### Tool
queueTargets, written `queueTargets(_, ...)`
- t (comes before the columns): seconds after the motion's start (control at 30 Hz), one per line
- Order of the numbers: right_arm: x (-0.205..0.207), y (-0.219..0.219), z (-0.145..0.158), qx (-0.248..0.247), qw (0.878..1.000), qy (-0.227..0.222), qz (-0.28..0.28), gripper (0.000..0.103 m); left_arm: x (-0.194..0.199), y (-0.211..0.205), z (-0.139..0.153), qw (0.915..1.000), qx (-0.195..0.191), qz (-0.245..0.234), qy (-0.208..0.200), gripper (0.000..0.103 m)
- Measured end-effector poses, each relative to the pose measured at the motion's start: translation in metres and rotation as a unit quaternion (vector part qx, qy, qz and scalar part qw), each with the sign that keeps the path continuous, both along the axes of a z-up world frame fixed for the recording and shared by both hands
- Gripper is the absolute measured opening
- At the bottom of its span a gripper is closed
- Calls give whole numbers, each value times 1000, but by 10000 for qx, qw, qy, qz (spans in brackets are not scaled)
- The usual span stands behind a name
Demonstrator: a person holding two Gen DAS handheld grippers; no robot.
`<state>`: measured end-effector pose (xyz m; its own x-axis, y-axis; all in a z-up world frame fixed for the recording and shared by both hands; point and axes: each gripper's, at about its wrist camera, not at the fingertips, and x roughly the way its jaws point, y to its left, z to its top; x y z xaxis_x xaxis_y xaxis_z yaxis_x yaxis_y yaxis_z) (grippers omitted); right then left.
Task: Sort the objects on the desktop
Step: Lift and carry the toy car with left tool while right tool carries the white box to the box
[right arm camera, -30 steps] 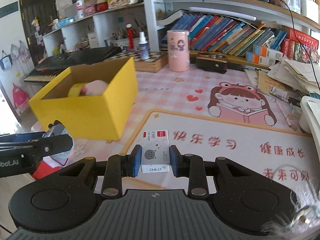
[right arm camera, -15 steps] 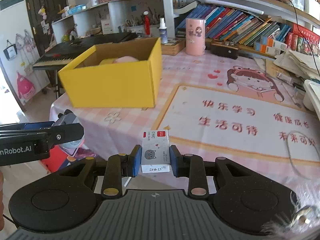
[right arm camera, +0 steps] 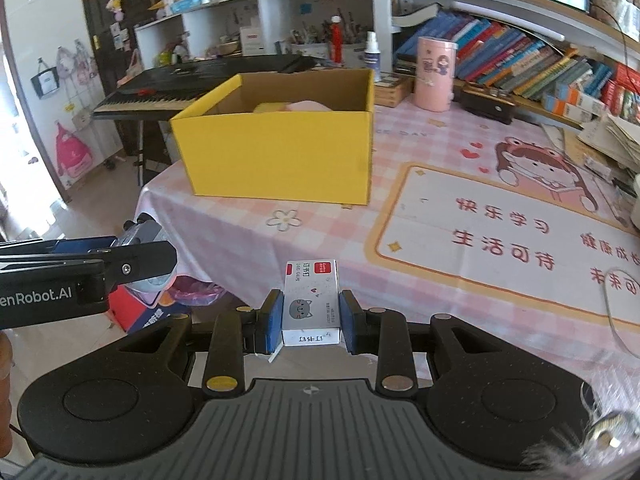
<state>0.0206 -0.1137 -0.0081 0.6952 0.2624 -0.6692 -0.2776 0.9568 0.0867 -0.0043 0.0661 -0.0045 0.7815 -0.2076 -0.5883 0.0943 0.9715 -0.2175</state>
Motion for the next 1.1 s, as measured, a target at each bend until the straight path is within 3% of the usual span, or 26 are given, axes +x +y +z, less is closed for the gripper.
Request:
queueTargets(0.33,4,22,2,3,9996,-95,278,28,-1,19,3,9996,37,256,-104,62)
queueTargets(1.1,18,28,10,-5,9995,-228,217,28,11,25,9,9995,82,195,-218,62)
